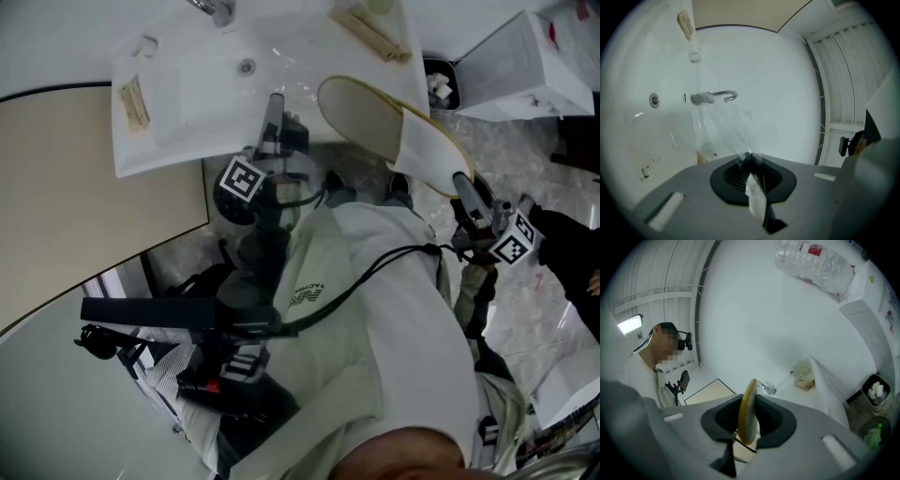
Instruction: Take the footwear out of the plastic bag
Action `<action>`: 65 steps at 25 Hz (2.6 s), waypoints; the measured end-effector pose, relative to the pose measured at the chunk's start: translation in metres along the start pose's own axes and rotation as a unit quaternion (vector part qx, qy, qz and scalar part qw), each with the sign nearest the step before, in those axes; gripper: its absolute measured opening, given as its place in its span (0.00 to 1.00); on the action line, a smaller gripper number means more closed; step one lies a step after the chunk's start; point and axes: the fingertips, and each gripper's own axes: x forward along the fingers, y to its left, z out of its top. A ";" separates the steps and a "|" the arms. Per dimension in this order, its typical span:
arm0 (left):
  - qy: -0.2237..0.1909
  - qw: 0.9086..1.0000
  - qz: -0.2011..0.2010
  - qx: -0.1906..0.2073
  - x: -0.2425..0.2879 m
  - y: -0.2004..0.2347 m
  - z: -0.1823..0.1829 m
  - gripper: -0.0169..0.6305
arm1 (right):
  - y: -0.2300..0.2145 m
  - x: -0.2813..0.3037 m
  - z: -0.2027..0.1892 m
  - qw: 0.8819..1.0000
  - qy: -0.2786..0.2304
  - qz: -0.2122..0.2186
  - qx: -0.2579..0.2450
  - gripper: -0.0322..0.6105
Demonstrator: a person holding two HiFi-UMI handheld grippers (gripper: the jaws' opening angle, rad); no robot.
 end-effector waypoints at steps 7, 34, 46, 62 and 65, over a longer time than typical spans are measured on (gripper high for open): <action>-0.023 0.999 0.025 -0.009 -0.004 0.020 0.012 0.04 | -0.008 -0.036 0.021 0.998 -0.052 -0.032 -0.003 0.16; 0.183 0.967 0.156 -0.087 0.053 0.128 -0.165 0.04 | -0.063 0.000 0.049 0.979 -0.179 -0.034 0.093 0.16; 0.215 0.957 0.181 -0.069 0.074 0.136 -0.179 0.35 | -0.154 0.022 -0.010 0.948 -0.174 -0.154 0.216 0.16; 0.419 0.887 0.184 0.064 0.062 0.108 -0.218 0.95 | -0.159 0.046 -0.042 0.953 -0.097 -0.189 0.215 0.16; 0.438 0.868 0.216 0.093 0.053 0.113 -0.220 0.95 | -0.168 0.044 -0.055 0.943 -0.084 -0.227 0.229 0.16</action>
